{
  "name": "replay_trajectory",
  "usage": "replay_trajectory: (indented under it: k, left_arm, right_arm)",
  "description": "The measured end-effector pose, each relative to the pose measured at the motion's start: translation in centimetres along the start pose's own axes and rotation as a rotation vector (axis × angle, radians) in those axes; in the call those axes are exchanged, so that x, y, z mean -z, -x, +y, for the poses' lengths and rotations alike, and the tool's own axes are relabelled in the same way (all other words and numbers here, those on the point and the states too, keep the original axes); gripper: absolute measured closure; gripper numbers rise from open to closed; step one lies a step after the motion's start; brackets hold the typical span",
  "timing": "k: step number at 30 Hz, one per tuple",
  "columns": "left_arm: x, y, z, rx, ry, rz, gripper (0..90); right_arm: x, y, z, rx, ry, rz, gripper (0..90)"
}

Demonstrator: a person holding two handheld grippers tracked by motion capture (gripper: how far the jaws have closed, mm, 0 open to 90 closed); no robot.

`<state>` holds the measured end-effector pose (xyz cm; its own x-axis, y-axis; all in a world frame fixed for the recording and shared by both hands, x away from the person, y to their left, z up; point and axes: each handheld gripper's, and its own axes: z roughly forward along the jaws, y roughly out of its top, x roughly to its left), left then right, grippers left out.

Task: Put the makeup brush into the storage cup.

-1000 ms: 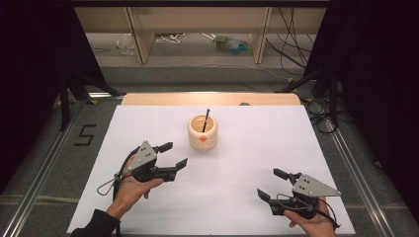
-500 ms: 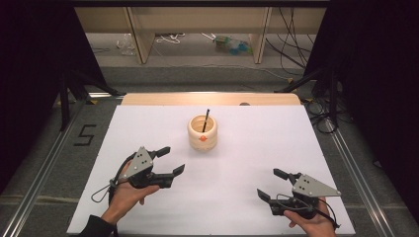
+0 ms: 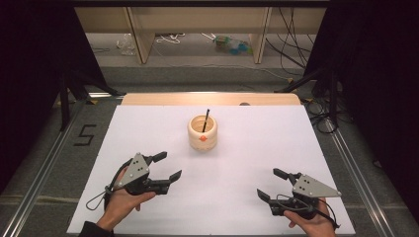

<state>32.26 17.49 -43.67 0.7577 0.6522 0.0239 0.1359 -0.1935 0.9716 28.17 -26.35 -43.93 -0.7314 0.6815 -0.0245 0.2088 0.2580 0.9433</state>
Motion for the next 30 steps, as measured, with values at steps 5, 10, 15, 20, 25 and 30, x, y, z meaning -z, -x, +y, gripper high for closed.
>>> replay_trajectory:
  k: [5,10,15,20,25,30]
  left_arm:
    - [0.35,0.06,-0.23,0.013,0.0,0.005,23.1]
    - [0.62,-0.06,-0.36,0.018,-0.001,0.014,23.2]
    - [0.75,-0.06,-0.39,0.015,-0.003,0.014,23.2]
    - [0.7,-0.01,-0.43,0.024,-0.002,0.012,23.1]
    - [0.63,-0.02,-0.43,0.013,-0.004,0.009,23.1]
    - [0.64,0.02,-0.44,0.025,-0.002,0.013,23.1]
  right_arm:
    - [-0.18,-0.01,-0.06,-0.001,0.021,0.001,17.1]
    - [-0.18,0.0,-0.06,-0.001,0.021,0.001,17.1]
    - [-0.18,-0.02,-0.08,-0.005,0.019,0.001,17.1]
    - [-0.15,-0.11,-0.09,-0.019,0.008,0.004,17.0]
    - [-0.23,0.01,-0.11,-0.003,0.02,-0.001,17.0]
    - [-0.23,0.01,-0.11,-0.003,0.02,-0.002,17.0]
